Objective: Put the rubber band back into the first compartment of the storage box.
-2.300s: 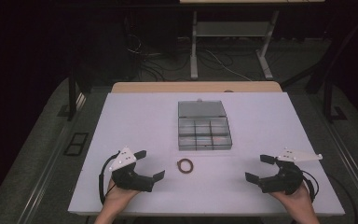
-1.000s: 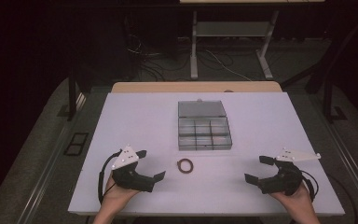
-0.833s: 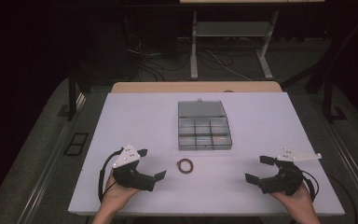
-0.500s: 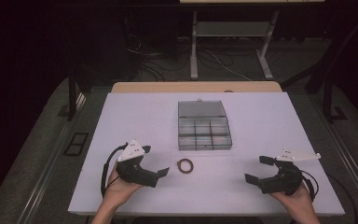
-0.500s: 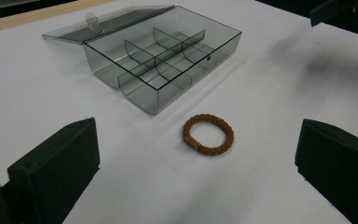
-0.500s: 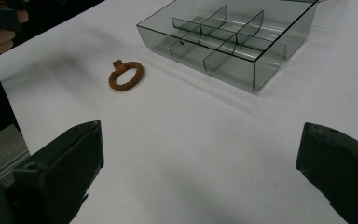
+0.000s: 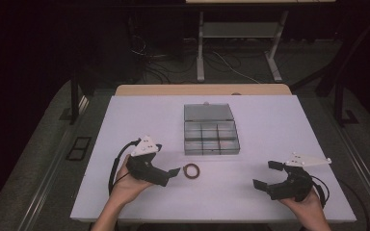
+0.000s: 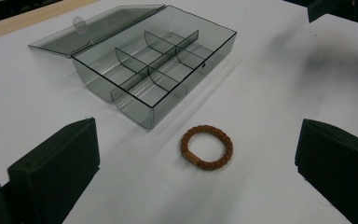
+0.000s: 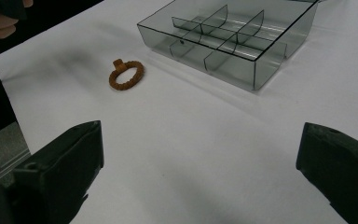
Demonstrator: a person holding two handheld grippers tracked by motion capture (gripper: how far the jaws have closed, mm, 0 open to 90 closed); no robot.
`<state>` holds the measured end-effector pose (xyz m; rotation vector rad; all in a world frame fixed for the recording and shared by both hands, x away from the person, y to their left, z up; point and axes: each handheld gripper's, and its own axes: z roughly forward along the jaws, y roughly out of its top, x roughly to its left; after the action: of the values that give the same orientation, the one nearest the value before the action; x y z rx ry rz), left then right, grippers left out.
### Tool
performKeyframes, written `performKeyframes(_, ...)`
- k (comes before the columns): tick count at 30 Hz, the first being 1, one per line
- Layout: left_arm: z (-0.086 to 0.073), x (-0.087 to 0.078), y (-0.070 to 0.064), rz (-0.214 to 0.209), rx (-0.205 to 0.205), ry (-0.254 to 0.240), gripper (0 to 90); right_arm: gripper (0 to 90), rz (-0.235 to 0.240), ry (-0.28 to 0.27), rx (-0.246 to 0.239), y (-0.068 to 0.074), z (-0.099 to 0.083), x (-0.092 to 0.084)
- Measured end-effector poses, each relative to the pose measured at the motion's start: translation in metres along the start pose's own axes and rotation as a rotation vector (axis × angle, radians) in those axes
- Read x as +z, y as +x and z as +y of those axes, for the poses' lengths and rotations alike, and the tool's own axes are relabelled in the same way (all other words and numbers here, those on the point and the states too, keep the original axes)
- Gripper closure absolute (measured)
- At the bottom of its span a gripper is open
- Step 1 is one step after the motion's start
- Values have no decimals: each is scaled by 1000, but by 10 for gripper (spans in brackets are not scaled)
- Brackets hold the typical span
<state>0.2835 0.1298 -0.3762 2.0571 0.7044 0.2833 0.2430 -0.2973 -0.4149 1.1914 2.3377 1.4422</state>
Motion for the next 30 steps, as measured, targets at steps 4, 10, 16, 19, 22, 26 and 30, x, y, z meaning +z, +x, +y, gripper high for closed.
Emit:
performKeyframes(4,7,5,0,-13,20,26,0,8,-1,-1,-5,0,0,1)
performKeyframes(10,12,12,0,-25,34,51,0,8,-1,1,-5,0,0,1)
performKeyframes(16,17,20,0,-38,51,75,0,8,-1,0,-11,0,0,1)
performKeyframes(19,19,24,0,-49,61,91,0,8,2,3,-11,0,0,2)
performKeyframes(22,21,30,-1,-57,66,107,0,8,4,5,-14,1,0,2)
performKeyframes(26,23,38,-1,-75,91,135,0,8,3,10,-21,1,0,3)
performKeyframes(30,23,42,-1,-85,100,154,0,8,4,16,-22,2,0,4)
